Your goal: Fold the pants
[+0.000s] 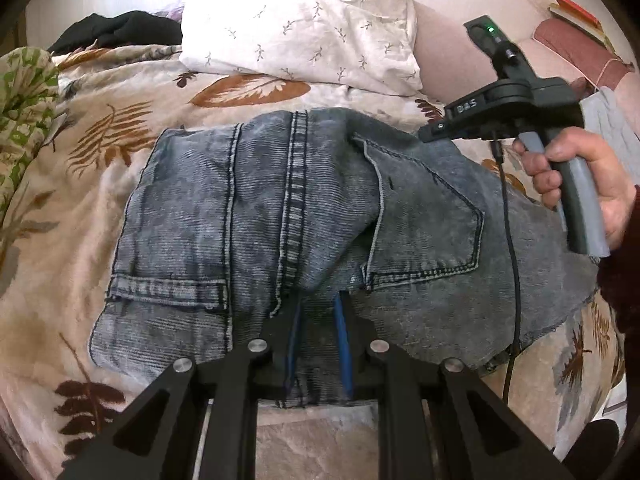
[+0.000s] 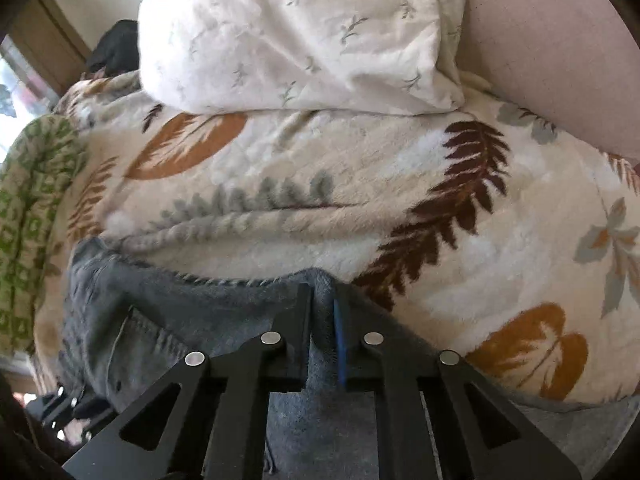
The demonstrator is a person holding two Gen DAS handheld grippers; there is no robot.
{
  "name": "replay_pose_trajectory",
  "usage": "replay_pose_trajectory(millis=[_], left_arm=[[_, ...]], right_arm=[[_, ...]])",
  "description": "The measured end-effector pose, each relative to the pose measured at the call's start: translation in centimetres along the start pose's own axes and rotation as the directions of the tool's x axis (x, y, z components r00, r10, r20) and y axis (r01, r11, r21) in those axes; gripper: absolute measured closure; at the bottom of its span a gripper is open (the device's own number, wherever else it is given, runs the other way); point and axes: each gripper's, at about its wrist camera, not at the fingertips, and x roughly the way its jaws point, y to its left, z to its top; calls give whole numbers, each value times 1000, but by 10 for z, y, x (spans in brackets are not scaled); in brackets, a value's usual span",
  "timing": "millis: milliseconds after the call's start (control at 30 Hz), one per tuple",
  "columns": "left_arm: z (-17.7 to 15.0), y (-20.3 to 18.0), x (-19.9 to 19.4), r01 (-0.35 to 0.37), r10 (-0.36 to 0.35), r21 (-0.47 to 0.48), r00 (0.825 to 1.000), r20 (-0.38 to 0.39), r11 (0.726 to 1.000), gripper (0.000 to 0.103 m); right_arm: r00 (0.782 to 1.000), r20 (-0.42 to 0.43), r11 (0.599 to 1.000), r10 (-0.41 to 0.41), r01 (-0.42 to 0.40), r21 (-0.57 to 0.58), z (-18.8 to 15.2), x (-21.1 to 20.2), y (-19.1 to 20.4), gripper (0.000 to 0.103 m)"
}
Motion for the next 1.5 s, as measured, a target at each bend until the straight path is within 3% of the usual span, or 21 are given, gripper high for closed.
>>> replay_pose_trajectory(millis=[167, 333, 400, 467, 500, 567, 667, 733, 800, 833, 967, 1067, 1233, 1267, 1300, 1400, 1500], left_arm=[[-5, 1, -4, -9, 9, -3, 1000, -5, 1000, 84], [-9, -1, -6, -27, 27, 21, 1000, -1, 999, 84], [-9, 0, -4, -25, 25, 20, 1000, -3, 999, 84], [-9, 0, -4, -19, 19, 15, 1000, -3, 1000, 84], [-9, 1, -5, -14, 14, 7, 1000, 0, 1000, 84], [-8, 2, -7, -8, 8, -8, 1000, 10, 1000, 84], [-7, 1, -12, -23, 23, -9, 999, 40, 1000, 84], [-5, -3, -18, -60, 59, 14, 996, 73, 998, 84], [-2, -2, -27, -138, 134, 19, 982, 131, 990, 74], [-1, 3, -30, -143, 141, 3, 979, 146, 990, 73], [6, 24, -14, -60, 68, -98, 994, 81, 993, 73], [5, 20, -3, -96, 102, -71, 992, 81, 993, 73], [-5, -2, 0, -190, 184, 75, 980, 82, 979, 67], [-6, -5, 0, -200, 193, 94, 978, 78, 975, 65], [-8, -6, -1, -208, 201, 108, 977, 75, 972, 65], [-13, -9, -7, -229, 219, 125, 972, 86, 965, 64], [-21, -14, -15, -261, 243, 132, 960, 142, 956, 63]], right_arm=[[998, 17, 998, -59, 59, 22, 0, 19, 1, 95], [995, 74, 996, -65, 61, 64, -5, 21, -5, 94], [993, 98, 996, -58, 52, 70, -9, 15, -5, 89], [992, 117, 994, -49, 38, 100, -17, 1, -11, 67], [990, 138, 992, -31, 13, 128, -22, -8, -15, 66], [977, 210, 983, 24, -61, 173, -38, -32, -25, 64], [955, 292, 974, 47, -109, 199, -75, -71, -39, 57], [947, 316, 965, 63, -138, 221, -101, -89, -48, 56], [940, 335, 958, 62, -150, 244, -129, -107, -61, 54], [939, 338, 955, 55, -149, 257, -139, -113, -66, 53], [939, 343, 947, -11, -100, 305, -191, -133, -87, 51], [946, 315, 924, -70, -58, 379, -212, -133, -111, 51], [959, 263, 834, -104, -60, 549, -248, -127, -170, 51], [964, 250, 817, -96, -67, 573, -254, -124, -181, 53], [967, 254, 798, -32, -128, 588, -262, -118, -193, 54], [956, 290, 778, 34, -207, 593, -270, -124, -203, 55], [937, 348, 771, 37, -249, 587, -275, -145, -210, 53]])
